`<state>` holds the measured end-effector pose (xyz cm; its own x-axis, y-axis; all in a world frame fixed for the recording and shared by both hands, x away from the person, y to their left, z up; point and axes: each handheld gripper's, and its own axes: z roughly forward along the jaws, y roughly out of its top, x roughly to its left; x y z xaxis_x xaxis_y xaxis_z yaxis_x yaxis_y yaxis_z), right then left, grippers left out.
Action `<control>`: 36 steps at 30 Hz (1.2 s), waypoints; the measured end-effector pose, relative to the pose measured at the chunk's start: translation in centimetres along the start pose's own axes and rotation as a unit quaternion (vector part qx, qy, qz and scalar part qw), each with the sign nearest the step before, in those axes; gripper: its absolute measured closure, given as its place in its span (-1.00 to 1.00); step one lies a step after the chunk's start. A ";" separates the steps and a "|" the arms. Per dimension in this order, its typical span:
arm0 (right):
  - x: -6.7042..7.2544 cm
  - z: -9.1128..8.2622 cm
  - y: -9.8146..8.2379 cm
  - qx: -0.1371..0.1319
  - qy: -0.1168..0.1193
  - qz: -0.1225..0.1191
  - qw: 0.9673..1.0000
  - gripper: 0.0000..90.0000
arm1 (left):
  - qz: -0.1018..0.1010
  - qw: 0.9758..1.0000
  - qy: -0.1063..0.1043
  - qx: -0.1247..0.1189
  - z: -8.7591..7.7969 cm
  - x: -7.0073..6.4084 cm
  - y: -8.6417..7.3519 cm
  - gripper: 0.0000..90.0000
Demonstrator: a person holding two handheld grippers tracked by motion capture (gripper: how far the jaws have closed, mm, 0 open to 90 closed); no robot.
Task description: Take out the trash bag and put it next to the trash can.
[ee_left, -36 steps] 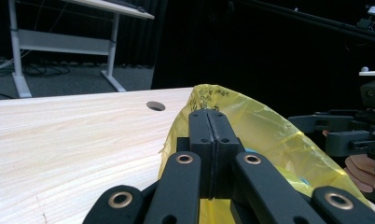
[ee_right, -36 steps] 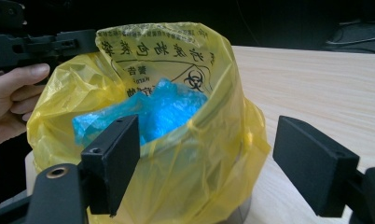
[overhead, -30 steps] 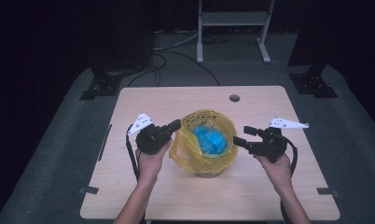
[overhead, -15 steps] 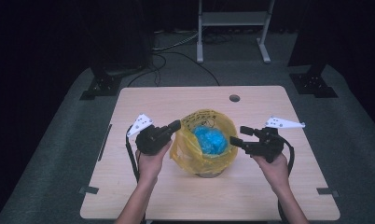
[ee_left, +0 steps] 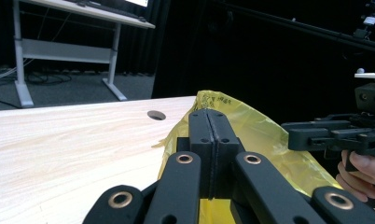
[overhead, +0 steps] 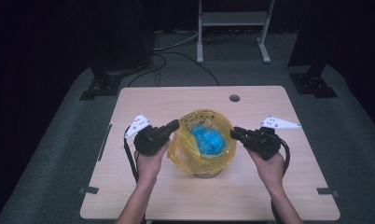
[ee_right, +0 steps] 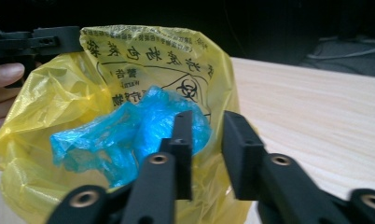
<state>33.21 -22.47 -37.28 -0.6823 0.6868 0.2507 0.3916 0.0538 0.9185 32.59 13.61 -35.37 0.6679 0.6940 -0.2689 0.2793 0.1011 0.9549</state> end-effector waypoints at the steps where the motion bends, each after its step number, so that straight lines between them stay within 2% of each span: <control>1: 0.0 -0.1 0.0 -0.002 -0.002 -0.002 1.000 0.74 | 0.001 1.000 0.000 0.001 0.0 0.0 0.0 1.00; 4: -0.1 -0.3 0.0 -0.007 -0.004 -0.006 1.000 0.94 | 0.001 1.000 -0.002 0.003 0.2 -0.1 0.0 1.00; 6: -0.2 -0.4 0.0 -0.009 -0.004 -0.010 1.000 1.00 | 0.002 1.000 -0.002 0.002 0.4 -0.2 0.1 1.00; 10: -0.2 -0.5 0.1 -0.007 -0.002 -0.012 1.000 1.00 | 0.003 1.000 -0.005 0.002 0.4 -0.3 0.2 1.00; 14: -0.1 -0.7 0.6 -0.015 0.013 -0.010 1.000 1.00 | 0.004 1.000 -0.009 0.002 0.4 -0.5 0.3 1.00; 21: 0.4 -0.9 2.1 -0.032 0.059 -0.003 0.998 1.00 | 0.012 1.000 -0.024 0.003 0.8 -1.2 0.9 1.00; 25: 1.1 -0.5 2.8 -0.032 0.095 0.001 0.995 1.00 | 0.018 0.999 -0.033 0.007 1.2 -1.9 1.2 1.00; 36: 3.7 1.6 4.2 -0.004 0.163 -0.020 0.986 1.00 | 0.029 0.997 -0.061 0.024 2.7 -3.3 1.5 1.00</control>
<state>33.31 -18.53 -33.02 -0.8594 0.4150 0.2987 0.3571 0.0690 0.9315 32.65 9.52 -33.37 0.7622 0.6052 -0.2296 0.2687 0.0270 0.9629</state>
